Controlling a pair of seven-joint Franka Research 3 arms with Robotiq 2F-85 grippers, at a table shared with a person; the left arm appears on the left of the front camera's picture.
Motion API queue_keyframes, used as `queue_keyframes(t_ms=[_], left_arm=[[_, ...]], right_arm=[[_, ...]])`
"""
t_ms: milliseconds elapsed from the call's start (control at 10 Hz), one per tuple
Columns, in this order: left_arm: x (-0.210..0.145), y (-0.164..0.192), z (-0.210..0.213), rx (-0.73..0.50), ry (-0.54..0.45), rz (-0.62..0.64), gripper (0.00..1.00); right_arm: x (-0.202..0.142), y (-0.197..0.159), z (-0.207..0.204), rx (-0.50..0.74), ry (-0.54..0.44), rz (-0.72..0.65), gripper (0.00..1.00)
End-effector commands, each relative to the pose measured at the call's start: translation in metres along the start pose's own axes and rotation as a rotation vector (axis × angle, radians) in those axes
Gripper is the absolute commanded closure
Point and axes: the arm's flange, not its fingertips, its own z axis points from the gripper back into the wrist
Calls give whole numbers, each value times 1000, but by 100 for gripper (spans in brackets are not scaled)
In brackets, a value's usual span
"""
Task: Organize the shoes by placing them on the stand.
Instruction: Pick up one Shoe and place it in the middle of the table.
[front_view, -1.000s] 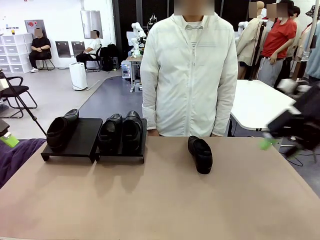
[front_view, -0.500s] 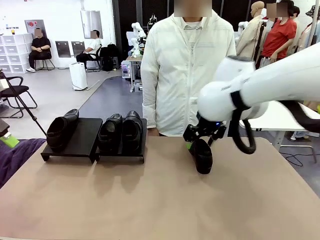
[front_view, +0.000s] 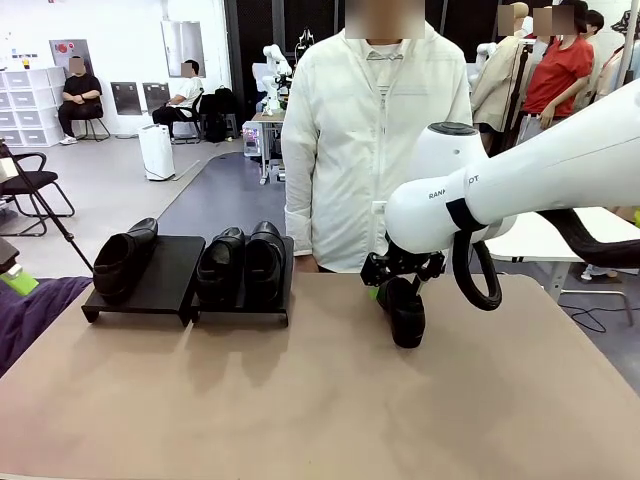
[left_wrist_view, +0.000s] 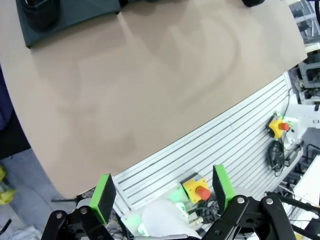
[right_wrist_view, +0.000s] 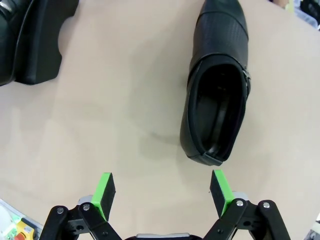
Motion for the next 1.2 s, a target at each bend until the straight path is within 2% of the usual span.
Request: queue_keyframes(t_ms=[0, 300, 500, 1000, 1100], left_arm=[[-2, 1, 1, 2, 6, 1, 0], [-2, 1, 1, 2, 6, 1, 0], [-2, 1, 1, 2, 6, 1, 0], [-2, 1, 1, 2, 6, 1, 0], [-2, 1, 1, 2, 6, 1, 0]], right_arm=[[21, 3, -12, -46, 2, -50, 0], [70, 2, -36, -30, 52, -93, 0], [90, -8, -59, -48, 122, -232, 0], [97, -21, -82, -50, 217, -278, 0], [96, -20, -84, -73, 215, -259, 46]])
